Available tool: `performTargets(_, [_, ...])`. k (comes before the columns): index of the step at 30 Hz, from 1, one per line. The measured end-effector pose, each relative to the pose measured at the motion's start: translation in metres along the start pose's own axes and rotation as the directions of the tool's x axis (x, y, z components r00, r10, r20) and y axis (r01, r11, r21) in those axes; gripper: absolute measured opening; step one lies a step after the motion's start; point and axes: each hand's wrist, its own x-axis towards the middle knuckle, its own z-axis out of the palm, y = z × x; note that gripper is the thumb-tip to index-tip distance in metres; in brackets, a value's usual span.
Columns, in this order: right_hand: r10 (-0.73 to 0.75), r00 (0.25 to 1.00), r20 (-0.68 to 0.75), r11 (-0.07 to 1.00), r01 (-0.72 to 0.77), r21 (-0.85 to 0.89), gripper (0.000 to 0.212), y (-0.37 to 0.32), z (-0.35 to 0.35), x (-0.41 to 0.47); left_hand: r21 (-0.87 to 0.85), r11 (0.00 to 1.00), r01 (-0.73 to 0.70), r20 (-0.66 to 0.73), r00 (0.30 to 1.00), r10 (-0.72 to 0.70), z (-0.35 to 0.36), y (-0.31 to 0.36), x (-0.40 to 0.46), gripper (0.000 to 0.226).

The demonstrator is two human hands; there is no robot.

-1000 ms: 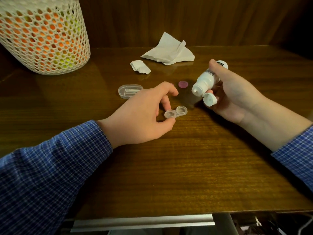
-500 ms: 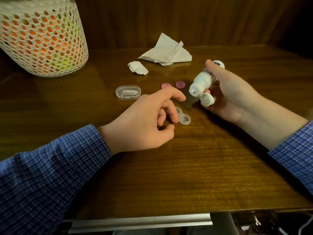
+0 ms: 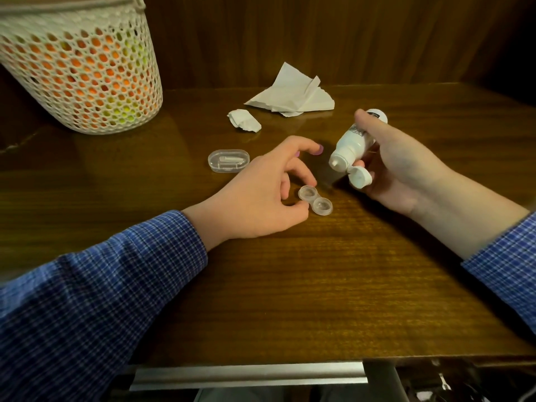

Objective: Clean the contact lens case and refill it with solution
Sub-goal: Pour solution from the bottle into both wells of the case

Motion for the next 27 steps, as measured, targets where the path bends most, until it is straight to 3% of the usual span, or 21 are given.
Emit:
performTargets(12, [-0.228,0.959,0.169,0.918,0.27,-0.289,0.027,0.011,0.0,-0.004,0.087,0.996,-0.028,-0.092,0.995,0.036,-0.001,-0.005,-0.007,0.071])
performTargets(18, [-0.325,0.929,0.179,0.875,0.367,-0.317,0.025,0.017,0.002,-0.004,0.1,0.994,-0.036,-0.099,0.994,0.046,-0.002,-0.002,-0.008,0.069])
performTargets(27, [-0.322,0.929,0.18,0.867,0.366,-0.338,0.034,0.018,0.002,-0.004,0.082,0.996,-0.022,-0.11,0.993,0.031,-0.002,-0.002,-0.008,0.068])
